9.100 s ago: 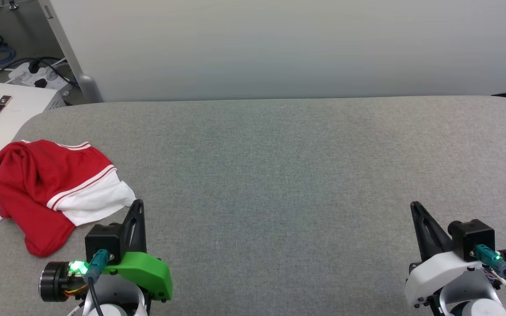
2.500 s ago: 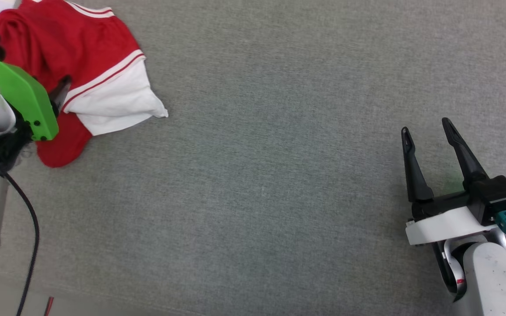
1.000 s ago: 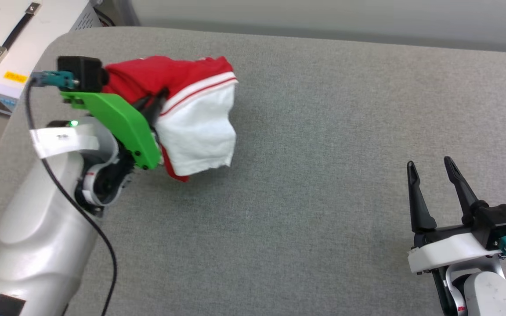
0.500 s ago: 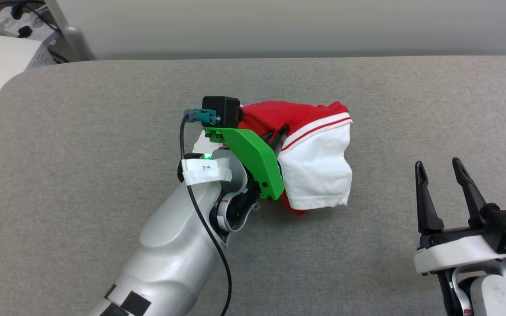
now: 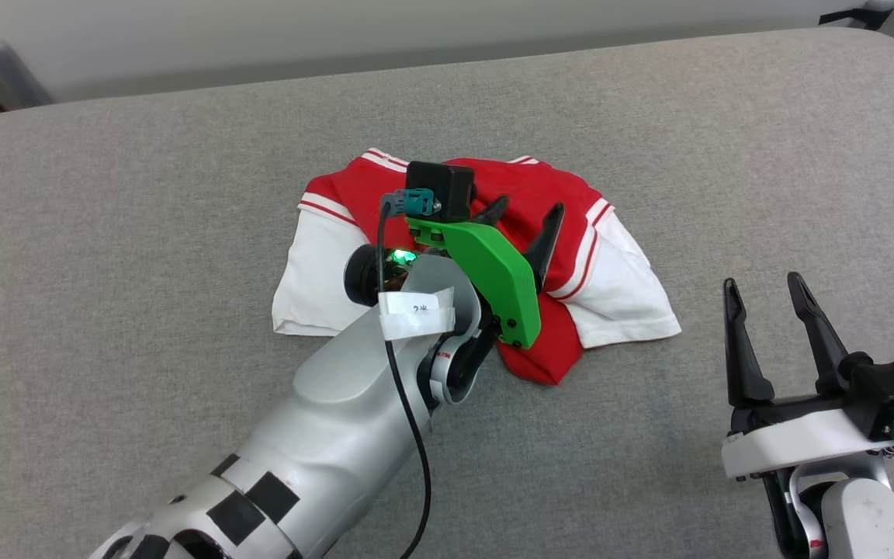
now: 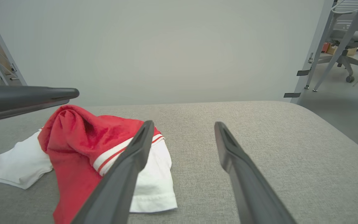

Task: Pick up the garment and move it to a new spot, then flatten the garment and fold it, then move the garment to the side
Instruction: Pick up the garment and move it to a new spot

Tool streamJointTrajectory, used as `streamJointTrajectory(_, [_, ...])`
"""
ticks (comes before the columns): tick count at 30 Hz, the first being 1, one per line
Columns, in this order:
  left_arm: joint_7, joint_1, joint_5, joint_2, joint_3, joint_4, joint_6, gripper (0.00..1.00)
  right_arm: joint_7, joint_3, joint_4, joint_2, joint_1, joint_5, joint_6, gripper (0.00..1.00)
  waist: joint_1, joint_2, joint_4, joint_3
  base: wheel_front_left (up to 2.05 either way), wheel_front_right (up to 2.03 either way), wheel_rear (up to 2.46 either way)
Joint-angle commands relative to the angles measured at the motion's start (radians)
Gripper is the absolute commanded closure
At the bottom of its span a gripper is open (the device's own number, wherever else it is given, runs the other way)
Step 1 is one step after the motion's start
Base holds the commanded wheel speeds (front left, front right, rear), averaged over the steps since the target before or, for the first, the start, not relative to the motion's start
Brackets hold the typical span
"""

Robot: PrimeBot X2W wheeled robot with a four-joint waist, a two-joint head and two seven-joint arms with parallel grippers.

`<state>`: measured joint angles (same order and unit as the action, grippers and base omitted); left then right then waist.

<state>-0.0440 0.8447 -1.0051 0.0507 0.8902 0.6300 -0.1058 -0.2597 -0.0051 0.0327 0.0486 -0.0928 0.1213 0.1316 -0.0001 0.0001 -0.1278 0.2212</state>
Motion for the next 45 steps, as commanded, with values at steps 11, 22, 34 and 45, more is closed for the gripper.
streamJointTrajectory(11, [-0.198, 0.083, 0.057, 0.026, 0.058, 0.145, 0.080, 0.00, -0.002, -0.043, 0.009, 0.002, 0.003, -0.025, -0.001, 0.00, 0.0001, -0.0001, 0.119, -0.056, 0.00, 0.00, 0.00])
streamJointTrajectory(22, [-0.217, -0.158, 0.276, 0.254, -0.209, -0.125, 0.057, 0.00, -0.002, -0.085, -0.004, 0.002, 0.062, -0.061, -0.001, 0.00, 0.0001, -0.0001, 0.215, -0.140, 0.00, 0.00, 0.00])
streamJointTrajectory(34, [-0.218, -0.618, 0.463, 0.274, -0.481, -0.457, 0.047, 0.00, -0.002, -0.096, -0.011, 0.002, 0.122, -0.060, -0.001, 0.00, 0.0001, -0.0001, 0.229, -0.175, 0.00, 0.00, 0.00])
streamJointTrajectory(45, [-0.218, -0.736, 0.587, 0.166, -0.626, -0.521, 0.093, 0.00, 0.000, -0.114, -0.002, 0.002, 0.131, -0.065, -0.001, 0.00, 0.0001, -0.0001, 0.230, -0.148, 0.00, 0.00, 0.00])
